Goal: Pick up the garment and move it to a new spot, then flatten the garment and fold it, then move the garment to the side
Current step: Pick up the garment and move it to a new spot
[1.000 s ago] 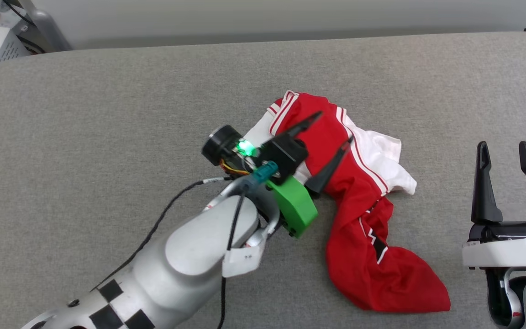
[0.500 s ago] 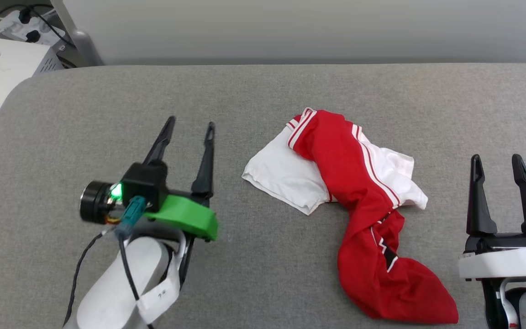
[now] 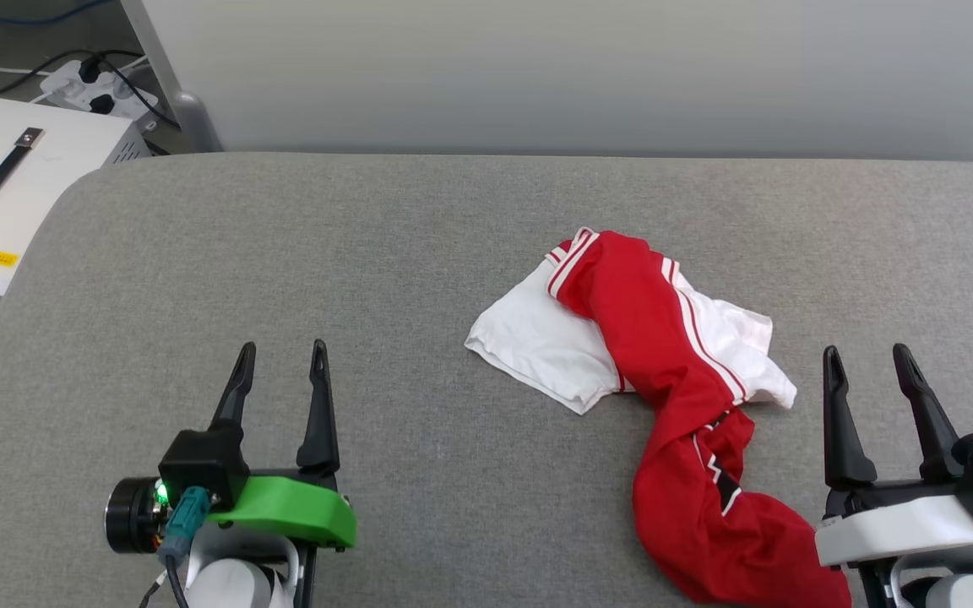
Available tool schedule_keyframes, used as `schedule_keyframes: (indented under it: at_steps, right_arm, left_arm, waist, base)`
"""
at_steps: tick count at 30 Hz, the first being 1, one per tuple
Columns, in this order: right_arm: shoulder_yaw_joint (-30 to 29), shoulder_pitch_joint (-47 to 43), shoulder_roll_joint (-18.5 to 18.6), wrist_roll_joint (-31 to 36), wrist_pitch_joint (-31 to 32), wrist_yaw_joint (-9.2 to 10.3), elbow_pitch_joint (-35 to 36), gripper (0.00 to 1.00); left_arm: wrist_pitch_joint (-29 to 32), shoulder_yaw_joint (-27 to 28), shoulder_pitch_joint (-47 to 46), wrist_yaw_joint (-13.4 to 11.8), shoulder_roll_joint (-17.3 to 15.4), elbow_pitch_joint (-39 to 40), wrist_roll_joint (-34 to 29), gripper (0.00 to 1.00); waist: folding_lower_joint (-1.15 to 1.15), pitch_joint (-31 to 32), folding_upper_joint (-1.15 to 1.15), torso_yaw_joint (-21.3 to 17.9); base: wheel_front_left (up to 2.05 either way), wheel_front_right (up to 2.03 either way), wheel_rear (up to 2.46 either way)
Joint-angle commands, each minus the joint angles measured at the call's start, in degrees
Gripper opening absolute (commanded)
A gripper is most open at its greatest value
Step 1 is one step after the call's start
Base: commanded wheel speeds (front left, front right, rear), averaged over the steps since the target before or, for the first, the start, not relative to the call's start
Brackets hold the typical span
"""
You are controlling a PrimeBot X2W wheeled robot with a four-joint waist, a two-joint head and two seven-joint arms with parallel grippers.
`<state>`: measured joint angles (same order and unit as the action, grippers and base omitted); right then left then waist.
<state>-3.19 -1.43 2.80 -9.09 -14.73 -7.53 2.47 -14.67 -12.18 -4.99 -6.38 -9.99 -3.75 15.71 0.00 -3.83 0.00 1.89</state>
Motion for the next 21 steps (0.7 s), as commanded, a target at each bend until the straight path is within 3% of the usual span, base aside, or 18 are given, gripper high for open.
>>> schedule_keyframes:
  at_steps: [1, 9, 21]
  right_arm:
    - [0.25, -0.97, 0.08, -0.29, -0.27, 0.04, -0.28, 1.0]
    - [0.66, -3.34, 0.08, -0.38, -0.27, 0.04, -1.49, 1.0]
    - [0.44, -4.4, 0.08, -0.74, -0.27, 0.04, -2.96, 1.0]
  left_arm:
    - [-0.32, 0.98, 1.43, 0.83, 0.84, -0.08, -1.07, 1.0]
    - [-0.32, 6.08, 5.15, 4.84, 4.33, -0.66, -5.12, 1.0]
    - [-0.32, 9.48, 6.58, 7.81, 6.47, -2.12, -8.18, 1.0]
  waist:
    - [0.0, 0.63, 0.0, 0.12]
    - [0.0, 1.8, 0.0, 0.37]
    - [0.0, 2.1, 0.0, 0.46]
  base:
    - [0.0, 0.0, 0.0]
    - [0.0, 0.0, 0.0]
    - [0.0, 0.0, 0.0]
